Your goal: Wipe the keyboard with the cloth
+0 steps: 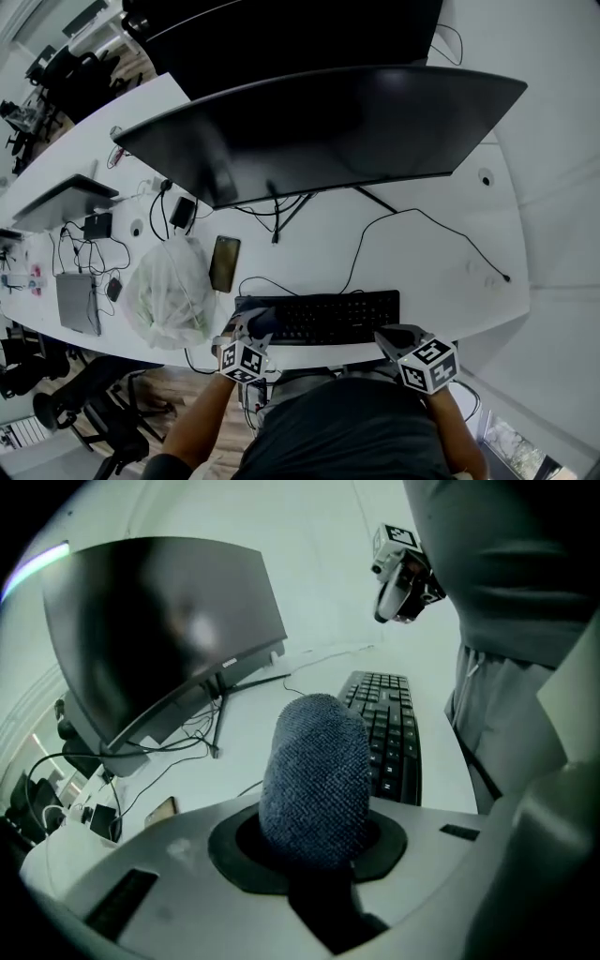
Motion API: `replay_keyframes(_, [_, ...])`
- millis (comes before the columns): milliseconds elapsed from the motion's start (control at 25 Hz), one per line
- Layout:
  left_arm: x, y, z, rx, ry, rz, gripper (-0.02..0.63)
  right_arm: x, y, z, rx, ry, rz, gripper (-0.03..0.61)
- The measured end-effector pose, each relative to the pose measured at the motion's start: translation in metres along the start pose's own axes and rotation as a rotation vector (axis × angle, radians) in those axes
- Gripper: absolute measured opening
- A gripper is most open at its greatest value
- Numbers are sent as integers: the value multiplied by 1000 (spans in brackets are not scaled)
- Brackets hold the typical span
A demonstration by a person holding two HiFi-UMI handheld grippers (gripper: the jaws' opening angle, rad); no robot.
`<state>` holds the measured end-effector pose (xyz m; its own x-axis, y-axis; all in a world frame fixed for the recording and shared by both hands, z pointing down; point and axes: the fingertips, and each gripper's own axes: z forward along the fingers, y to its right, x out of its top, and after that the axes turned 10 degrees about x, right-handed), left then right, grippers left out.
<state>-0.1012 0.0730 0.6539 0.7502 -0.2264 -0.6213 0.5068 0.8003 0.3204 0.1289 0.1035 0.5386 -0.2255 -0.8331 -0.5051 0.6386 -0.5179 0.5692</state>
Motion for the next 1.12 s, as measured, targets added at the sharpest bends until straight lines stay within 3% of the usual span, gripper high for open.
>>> replay_keyframes(200, [-20,9,0,-51,-77,-12,89,-3,-7,3,7,-7,-9,11])
replay_keyframes(320, [-24,-7,-8,18,-105,28,89,-2,-9,0,1,-6,-18,11])
replay_keyframes(400, [-27,-25,-22,84,-96,4,89,-2,-10,-1,-4,-3,-24,11])
replay_keyframes(520, [-11,-60,-51,173,-28,-60,87,8,-15,-8,-14,41,-81,11])
replay_keyframes(680, [39,-105,-98,270,123,-165,88,41,-35,-19,-26,156,-243,9])
replay_keyframes(840, [91,-133,-143,353,278,-193,87,73,-50,-30,-75,235,-366,9])
replay_keyframes(1120, [140,-145,-208,404,451,-164,87,94,-79,-35,-86,284,-421,9])
